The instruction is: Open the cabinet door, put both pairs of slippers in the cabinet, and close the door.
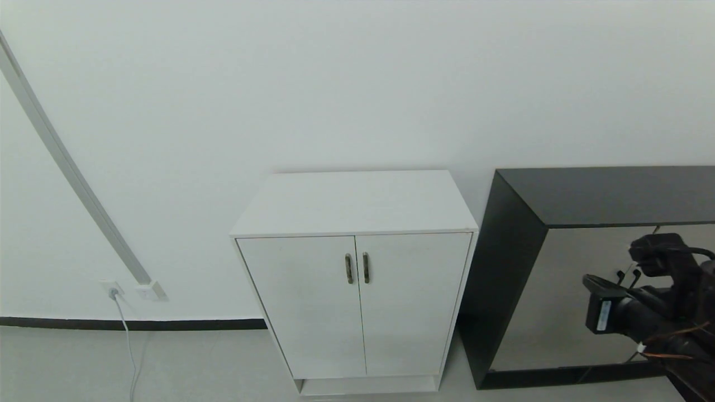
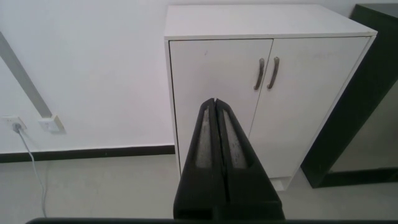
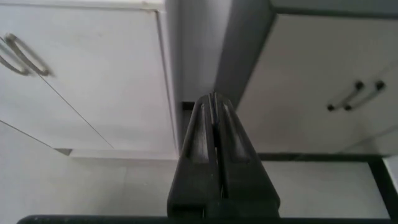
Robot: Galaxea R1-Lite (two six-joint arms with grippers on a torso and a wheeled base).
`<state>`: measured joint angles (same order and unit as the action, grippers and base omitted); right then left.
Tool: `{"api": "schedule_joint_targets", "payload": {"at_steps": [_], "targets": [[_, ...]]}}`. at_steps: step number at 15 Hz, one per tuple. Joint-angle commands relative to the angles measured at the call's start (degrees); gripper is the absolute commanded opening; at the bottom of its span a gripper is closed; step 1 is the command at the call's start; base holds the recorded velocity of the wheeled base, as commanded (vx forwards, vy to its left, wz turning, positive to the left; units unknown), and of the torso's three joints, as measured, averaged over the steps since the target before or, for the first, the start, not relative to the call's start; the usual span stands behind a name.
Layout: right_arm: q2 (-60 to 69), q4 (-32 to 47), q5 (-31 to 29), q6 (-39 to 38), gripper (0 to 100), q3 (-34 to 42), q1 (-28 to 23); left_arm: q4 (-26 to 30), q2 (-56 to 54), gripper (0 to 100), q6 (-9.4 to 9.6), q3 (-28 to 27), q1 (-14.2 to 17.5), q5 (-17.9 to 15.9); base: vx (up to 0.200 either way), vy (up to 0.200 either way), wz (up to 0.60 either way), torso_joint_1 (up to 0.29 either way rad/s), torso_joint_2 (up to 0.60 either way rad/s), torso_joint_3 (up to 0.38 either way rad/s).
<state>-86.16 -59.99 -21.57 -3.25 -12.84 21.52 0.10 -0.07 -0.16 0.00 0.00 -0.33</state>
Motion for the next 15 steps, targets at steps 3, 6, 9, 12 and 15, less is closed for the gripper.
{"api": "schedule_joint_targets", "payload": {"at_steps": [3,6,9,12,15], "targets": [[12.3,0.4,0.5,1.8,0,9.0,-7.4,0.0,0.1,0,-0.02,0.0,0.0,0.0,0.000,0.000,0.00,0.000,0.00,0.000],[19.6,1.5,0.6,4.8,0,12.8,-9.0,0.0,0.1,0,-0.02,0.0,0.0,0.0,0.000,0.000,0.00,0.000,0.00,0.000],[28.3,11.3,1.0,6.0,0,12.8,-9.1,0.0,0.1,0,-0.02,0.0,0.0,0.0,0.000,0.000,0.00,0.000,0.00,0.000],[38.5,24.8,3.0,6.1,0,12.7,-9.1,0.0,0.1,0,-0.02,0.0,0.0,0.0,0.000,0.000,0.00,0.000,0.00,0.000],[50.3,41.3,7.2,6.4,0,11.6,-9.0,0.0,0.1,0,-0.11,0.0,0.0,0.0,0.000,0.000,0.00,0.000,0.00,0.000]]}}
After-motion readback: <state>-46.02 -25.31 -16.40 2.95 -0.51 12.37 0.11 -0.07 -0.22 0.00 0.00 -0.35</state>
